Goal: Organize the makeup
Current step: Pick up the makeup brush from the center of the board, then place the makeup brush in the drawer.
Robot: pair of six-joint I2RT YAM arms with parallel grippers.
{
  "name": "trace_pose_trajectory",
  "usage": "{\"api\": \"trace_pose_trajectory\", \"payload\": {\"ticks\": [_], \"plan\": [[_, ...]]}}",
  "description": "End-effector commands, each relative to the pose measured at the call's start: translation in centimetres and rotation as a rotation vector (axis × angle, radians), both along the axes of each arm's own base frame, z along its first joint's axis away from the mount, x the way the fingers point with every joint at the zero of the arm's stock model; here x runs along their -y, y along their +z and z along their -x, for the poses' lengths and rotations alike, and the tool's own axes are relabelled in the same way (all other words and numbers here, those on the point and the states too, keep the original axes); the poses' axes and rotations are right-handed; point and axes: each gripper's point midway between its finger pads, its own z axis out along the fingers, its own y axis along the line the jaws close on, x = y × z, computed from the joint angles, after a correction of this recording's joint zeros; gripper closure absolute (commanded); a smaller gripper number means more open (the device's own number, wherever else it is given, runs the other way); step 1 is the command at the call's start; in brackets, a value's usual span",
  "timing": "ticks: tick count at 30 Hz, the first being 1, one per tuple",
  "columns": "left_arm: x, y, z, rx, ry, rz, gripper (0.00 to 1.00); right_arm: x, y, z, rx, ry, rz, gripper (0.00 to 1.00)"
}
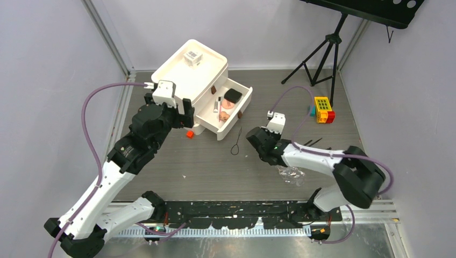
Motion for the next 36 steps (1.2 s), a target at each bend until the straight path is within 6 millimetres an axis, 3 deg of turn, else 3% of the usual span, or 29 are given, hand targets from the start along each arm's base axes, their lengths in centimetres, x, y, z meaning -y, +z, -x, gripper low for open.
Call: {"api": "trace_pose_trajectory", "payload": {"ticks": [1,5,10,14,20,27,29,32,36], "plan": [[0.1,1.6,-0.2,0.052,0.001,0.050,0.10,-0.6,6.2,-0.8,0.104,0.028,-0.059,1.00],[0.0,1.8,-0.1,0.056,0.003,0.053,0.11,-1.9,11.0,-2.0,0.195,0.055,-0.128,1.00],[-0.1,1.8,0.0,0.059,0.006,0.053,0.11,-5.2,17.1,-5.1,0.303,0.069,-0.209,1.00],[-0.4,2.2,0.2,0.070,0.015,0.056,0.10,-8.3,19.9,-7.8,0.361,0.030,-0.322,1.00],[-0.9,2.4,0.4,0.082,0.027,0.056,0.10,-12.6,20.7,-10.8,0.453,-0.017,-0.581,1.00],[-0.8,2.4,0.3,0.082,0.026,0.055,0.11,-16.0,19.2,-13.2,0.482,-0.007,-0.670,1.00],[-0.9,2.4,0.3,0.080,0.026,0.052,0.10,-16.7,18.5,-13.7,0.471,-0.002,-0.668,0.93],[-1.0,2.4,0.4,0.085,0.031,0.052,0.10,-17.3,18.0,-14.0,0.456,0.010,-0.656,0.66],[-1.1,2.4,0.5,0.086,0.032,0.051,0.10,-16.9,18.8,-13.8,0.475,0.019,-0.634,0.54]]}}
